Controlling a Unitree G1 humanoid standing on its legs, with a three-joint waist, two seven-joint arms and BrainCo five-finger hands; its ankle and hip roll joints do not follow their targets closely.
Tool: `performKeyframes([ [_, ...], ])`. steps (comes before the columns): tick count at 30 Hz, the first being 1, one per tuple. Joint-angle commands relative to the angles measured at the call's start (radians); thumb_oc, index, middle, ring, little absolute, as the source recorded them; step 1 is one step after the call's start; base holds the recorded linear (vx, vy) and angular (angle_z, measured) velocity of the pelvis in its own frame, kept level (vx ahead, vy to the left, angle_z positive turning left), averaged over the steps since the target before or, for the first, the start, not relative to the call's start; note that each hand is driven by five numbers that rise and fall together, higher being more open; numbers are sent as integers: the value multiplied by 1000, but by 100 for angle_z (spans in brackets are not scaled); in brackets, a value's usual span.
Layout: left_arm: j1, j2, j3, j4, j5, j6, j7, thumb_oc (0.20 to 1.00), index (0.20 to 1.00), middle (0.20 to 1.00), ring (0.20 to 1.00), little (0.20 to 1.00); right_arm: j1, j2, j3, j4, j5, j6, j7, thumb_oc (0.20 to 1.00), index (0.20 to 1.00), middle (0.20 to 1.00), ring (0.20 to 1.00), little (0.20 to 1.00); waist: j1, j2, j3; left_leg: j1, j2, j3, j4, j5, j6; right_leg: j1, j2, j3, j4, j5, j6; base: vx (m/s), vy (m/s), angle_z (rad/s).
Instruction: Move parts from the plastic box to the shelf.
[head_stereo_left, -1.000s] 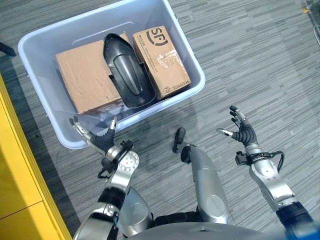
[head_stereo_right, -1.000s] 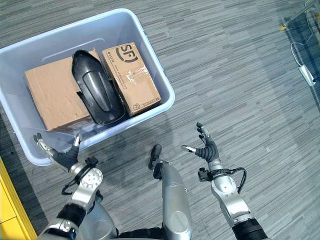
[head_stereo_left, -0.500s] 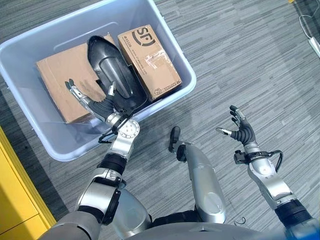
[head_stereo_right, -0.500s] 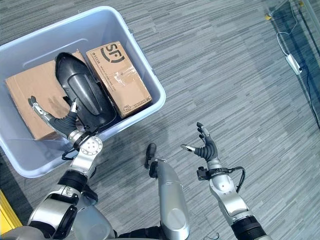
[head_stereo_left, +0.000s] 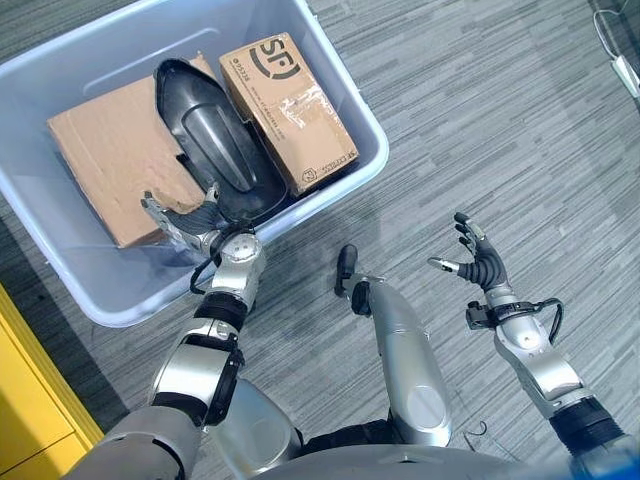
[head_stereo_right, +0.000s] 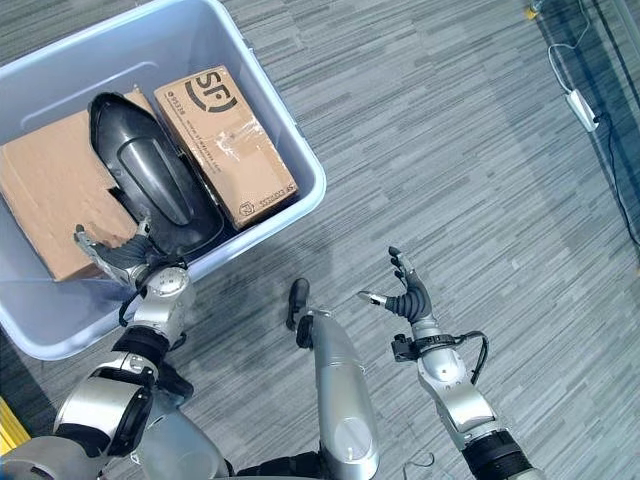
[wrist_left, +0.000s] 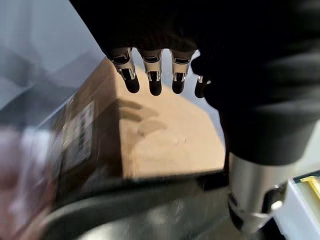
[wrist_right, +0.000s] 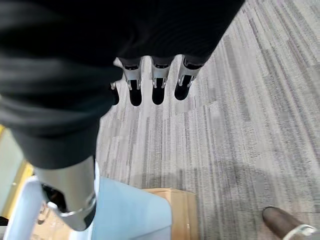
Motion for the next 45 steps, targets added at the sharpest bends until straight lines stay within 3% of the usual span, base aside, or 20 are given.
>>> performKeyframes([
  [1, -16, 70, -40, -25, 56, -31, -18, 1000, 1000, 1000, 1000, 1000, -26, -16, -13, -65, -4, -46, -20, 1000, 1000, 1000, 1000, 1000, -3, -94, -21, -147, 69, -54, 112, 71, -22, 24, -120, 30, -20, -38, 167, 19, -66, 4],
  [10, -38, 75, -91, -67, 186, -33, -17, 1000, 1000, 1000, 1000, 1000, -8, -29, -40, -102, 7, -27, -32, 1000, 1000, 1000, 1000, 1000, -13, -105, -21, -157, 73, -44, 117, 66, -21, 4, -115, 29, -12, -34, 166, 7, -13, 1],
  [14, -44, 66, -105, -74, 150, -39, -24, 1000, 1000, 1000, 1000, 1000, -6, -29, -39, -97, 17, -30, -30, 1000, 1000, 1000, 1000, 1000, -16, -107, -21, -156, 75, -39, 117, 63, -20, 6, -113, 29, -14, -34, 166, 3, -3, -1],
  [17, -54, 60, -120, -75, 220, -9, -25, 1000, 1000, 1000, 1000, 1000, -6, -26, -34, -95, 12, -37, -22, 1000, 1000, 1000, 1000, 1000, -20, -108, -21, -157, 74, -35, 116, 62, -19, 4, -111, 31, -16, -32, 167, 0, 0, 0],
  [21, -72, 54, -148, -64, 212, 58, -35, 1000, 1000, 1000, 1000, 1000, -11, -25, -32, -104, 33, -34, -11, 1000, 1000, 1000, 1000, 1000, -26, -109, -21, -158, 76, -27, 116, 61, -19, -6, -112, 33, -12, -31, 167, 0, 0, 0],
  [25, -72, 34, -125, -42, 97, 54, 61, 1000, 1000, 1000, 1000, 1000, -21, -19, -19, -102, 22, -29, -27, 1000, 1000, 1000, 1000, 1000, -29, -108, -21, -163, 73, -25, 116, 61, -21, -17, -109, 38, -10, -34, 166, 0, 0, 0],
  [31, -69, 32, -62, 20, 80, 66, 200, 1000, 1000, 1000, 1000, 1000, -22, -13, -6, -89, 20, -36, -38, 1000, 1000, 1000, 1000, 1000, -28, -109, -21, -178, 69, -32, 114, 66, -26, -32, -117, 37, -11, -31, 166, -2, -21, -2],
  [35, -77, 52, -50, 26, 198, 7, 313, 1000, 1000, 1000, 1000, 1000, -26, -16, 10, -77, 29, -49, -48, 1000, 1000, 1000, 1000, 1000, -23, -108, -21, -186, 68, -39, 115, 68, -27, -37, -123, 34, -6, -31, 163, 1, -34, 1],
  [38, -70, 93, -74, -25, 439, -40, 397, 1000, 1000, 1000, 1000, 1000, -18, -24, 14, -67, 35, -73, -58, 1000, 1000, 1000, 1000, 1000, -10, -103, -21, -192, 62, -45, 113, 69, -25, -42, -129, 29, -6, -27, 160, -6, -25, 6],
  [41, -43, 92, -69, -76, 463, -72, 468, 1000, 1000, 1000, 1000, 1000, -10, -27, 17, -51, 41, -89, -62, 1000, 1000, 1000, 1000, 1000, 3, -99, -21, -196, 52, -55, 106, 69, -25, -39, -129, 21, -7, -30, 160, -9, -26, 5],
  [44, -27, 80, -62, -73, 401, -64, 377, 1000, 1000, 1000, 1000, 1000, -10, -19, 28, -26, 44, -117, -66, 1000, 1000, 1000, 1000, 1000, 11, -105, -21, -208, 52, -66, 108, 69, -25, -36, -127, 11, -9, -30, 163, -15, -47, 10],
  [45, -29, 82, -65, -66, 360, -38, 291, 1000, 1000, 1000, 1000, 1000, -11, -19, 33, -16, 41, -125, -67, 1000, 1000, 1000, 1000, 1000, 10, -105, -21, -209, 51, -68, 109, 69, -25, -35, -124, 11, -13, -30, 164, -12, -19, 8],
])
